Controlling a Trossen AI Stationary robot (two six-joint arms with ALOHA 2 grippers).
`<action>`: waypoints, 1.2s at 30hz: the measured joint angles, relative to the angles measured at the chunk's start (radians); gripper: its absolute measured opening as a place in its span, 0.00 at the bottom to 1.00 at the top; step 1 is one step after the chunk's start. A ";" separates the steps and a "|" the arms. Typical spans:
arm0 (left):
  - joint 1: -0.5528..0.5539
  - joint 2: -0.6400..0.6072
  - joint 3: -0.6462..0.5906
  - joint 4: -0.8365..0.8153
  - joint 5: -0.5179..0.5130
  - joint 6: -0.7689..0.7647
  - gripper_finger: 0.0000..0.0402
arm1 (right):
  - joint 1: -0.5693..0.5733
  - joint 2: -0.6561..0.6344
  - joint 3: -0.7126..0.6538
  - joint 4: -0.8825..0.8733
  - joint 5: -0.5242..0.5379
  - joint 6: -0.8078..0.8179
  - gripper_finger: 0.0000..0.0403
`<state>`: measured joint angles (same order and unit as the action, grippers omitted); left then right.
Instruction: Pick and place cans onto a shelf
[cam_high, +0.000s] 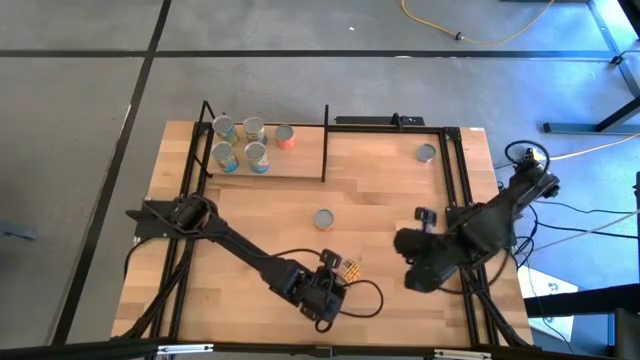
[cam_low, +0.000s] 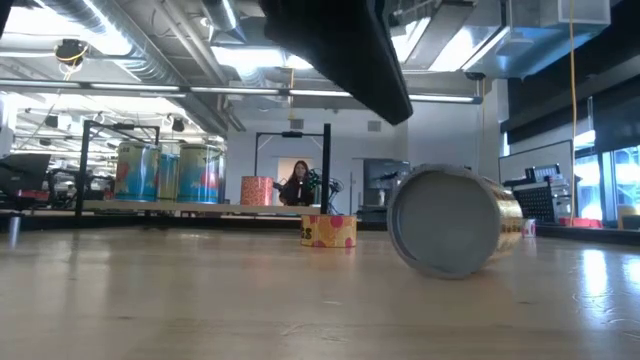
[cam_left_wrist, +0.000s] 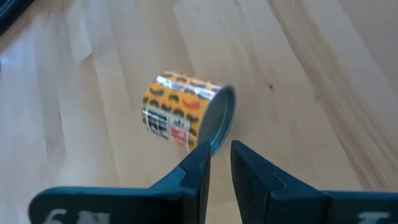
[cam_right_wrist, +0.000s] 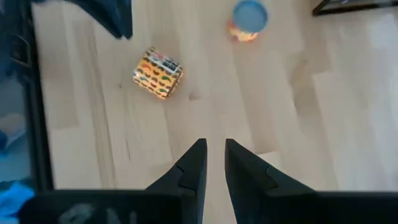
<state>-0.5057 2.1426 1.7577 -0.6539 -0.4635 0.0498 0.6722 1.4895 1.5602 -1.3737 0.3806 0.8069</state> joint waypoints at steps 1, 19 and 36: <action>-0.004 0.000 -0.011 0.009 -0.009 -0.008 0.14 | -0.007 0.000 -0.035 0.032 -0.013 -0.006 0.15; -0.004 0.018 -0.074 0.188 -0.065 0.032 0.14 | -0.171 -0.001 -0.611 0.795 -0.259 -0.194 0.15; 0.020 0.028 -0.115 0.307 -0.043 0.032 0.14 | -0.225 -0.001 -0.833 1.209 -0.405 -0.240 0.15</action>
<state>-0.4859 2.1701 1.6424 -0.3472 -0.5064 0.0814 0.4469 1.4883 0.7274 -0.1651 -0.0247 0.5672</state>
